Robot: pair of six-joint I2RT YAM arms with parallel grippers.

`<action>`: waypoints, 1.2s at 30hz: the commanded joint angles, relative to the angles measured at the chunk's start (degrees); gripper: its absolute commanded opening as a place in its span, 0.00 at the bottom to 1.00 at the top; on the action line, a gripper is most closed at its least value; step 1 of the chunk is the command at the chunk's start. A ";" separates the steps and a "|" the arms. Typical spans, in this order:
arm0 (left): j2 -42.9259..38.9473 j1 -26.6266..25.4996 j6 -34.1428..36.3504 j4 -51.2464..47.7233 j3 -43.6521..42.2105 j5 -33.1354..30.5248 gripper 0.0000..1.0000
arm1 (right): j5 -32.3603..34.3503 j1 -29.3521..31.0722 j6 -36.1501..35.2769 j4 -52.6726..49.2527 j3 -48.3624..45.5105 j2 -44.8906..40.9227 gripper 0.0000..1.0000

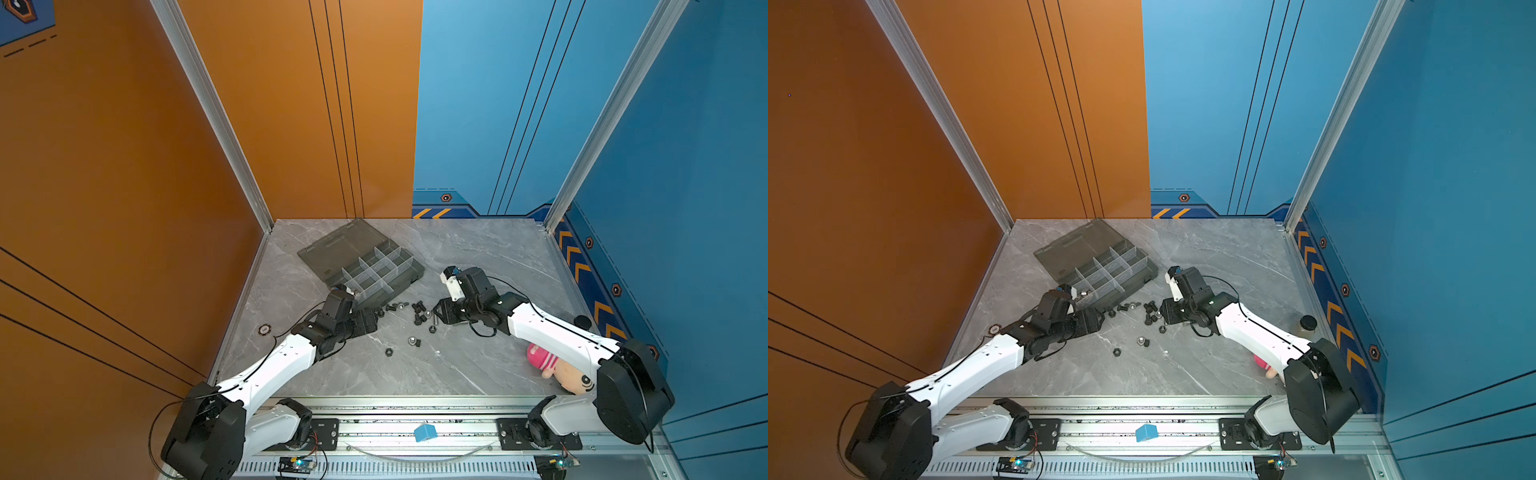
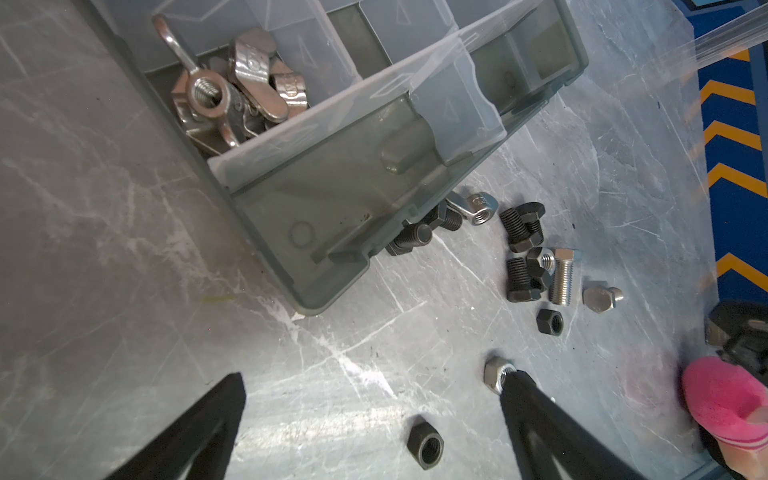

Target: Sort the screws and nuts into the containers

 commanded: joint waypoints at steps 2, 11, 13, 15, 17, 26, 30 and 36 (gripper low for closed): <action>0.72 -0.52 0.15 2.26 1.03 0.01 0.98 | -0.05 0.48 -1.21 2.00 0.71 0.67 0.41; 1.96 -0.99 0.08 3.76 1.01 1.41 0.98 | -2.14 2.29 -9.67 6.35 3.62 5.77 0.41; 2.13 -0.99 0.12 3.82 0.94 1.46 0.98 | -2.03 2.60 -14.24 5.59 5.44 7.43 0.41; 2.16 -0.96 0.19 3.81 0.91 1.56 0.98 | -1.85 2.84 -18.43 4.27 7.42 9.37 0.42; 2.29 -0.99 0.19 3.98 0.79 1.59 0.98 | -1.06 2.80 -21.39 3.32 9.66 11.52 0.44; 2.21 -0.75 0.28 3.90 0.35 2.25 0.98 | 1.07 2.15 -23.06 1.75 21.21 25.29 0.47; 1.24 -0.79 0.34 3.37 0.24 2.12 0.98 | 2.59 2.35 -20.94 3.17 24.21 30.06 0.48; 0.25 -0.19 0.81 2.67 0.04 1.99 0.98 | 5.81 3.08 -18.91 6.96 24.90 33.30 0.48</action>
